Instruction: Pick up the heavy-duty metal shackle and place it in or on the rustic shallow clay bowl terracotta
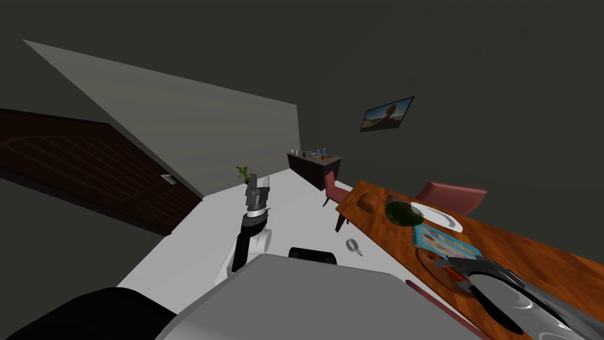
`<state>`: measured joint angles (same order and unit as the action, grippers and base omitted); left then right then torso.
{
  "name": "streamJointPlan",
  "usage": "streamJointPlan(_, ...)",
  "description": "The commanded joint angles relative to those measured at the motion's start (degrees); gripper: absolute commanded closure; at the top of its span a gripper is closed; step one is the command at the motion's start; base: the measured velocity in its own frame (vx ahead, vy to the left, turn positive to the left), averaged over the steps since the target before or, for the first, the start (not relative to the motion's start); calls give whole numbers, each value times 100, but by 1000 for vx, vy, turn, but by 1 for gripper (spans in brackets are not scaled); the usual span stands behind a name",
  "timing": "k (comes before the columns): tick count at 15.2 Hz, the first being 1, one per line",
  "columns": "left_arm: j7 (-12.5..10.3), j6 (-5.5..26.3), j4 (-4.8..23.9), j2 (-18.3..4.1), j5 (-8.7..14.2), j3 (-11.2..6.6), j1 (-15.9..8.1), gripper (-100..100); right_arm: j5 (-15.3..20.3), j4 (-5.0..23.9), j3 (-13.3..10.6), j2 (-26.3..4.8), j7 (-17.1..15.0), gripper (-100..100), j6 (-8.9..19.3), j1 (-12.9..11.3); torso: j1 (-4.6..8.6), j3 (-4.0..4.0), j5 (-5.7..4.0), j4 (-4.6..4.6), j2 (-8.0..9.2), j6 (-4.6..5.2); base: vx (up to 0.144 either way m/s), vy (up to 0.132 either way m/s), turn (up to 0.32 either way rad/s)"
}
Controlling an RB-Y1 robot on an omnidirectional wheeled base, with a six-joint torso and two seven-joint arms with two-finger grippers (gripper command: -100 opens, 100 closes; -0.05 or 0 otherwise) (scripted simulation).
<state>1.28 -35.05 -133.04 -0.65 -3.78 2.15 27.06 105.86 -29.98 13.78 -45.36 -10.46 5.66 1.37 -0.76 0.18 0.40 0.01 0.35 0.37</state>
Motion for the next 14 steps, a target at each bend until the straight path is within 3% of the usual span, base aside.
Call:
streamJointPlan(1,0,0,0,0,0,0,0,0,30,61,-129,-48,-163,-100,28,-27,0,0,0,0,0,0,3,15,0)
streamJointPlan(3,0,0,0,0,0,0,0,0,19,71,-82,-292,-203,-100,-264,-56,3,0,1,0,0,0,12,44,-4)
streamJointPlan(5,0,0,0,0,0,0,0,0,19,71,-203,-292,-316,-100,-264,-56,-6,-1,1,0,-1,0,8,45,-7)
streamJointPlan(8,0,0,0,0,0,0,0,0,19,71,-82,-292,-203,-100,-264,-56,7,1,-2,0,2,0,1,6,0)
streamJointPlan(14,0,0,0,0,0,0,0,0,23,78,-114,-294,-240,-100,-261,-61,15,2,-4,1,4,1,0,0,0)
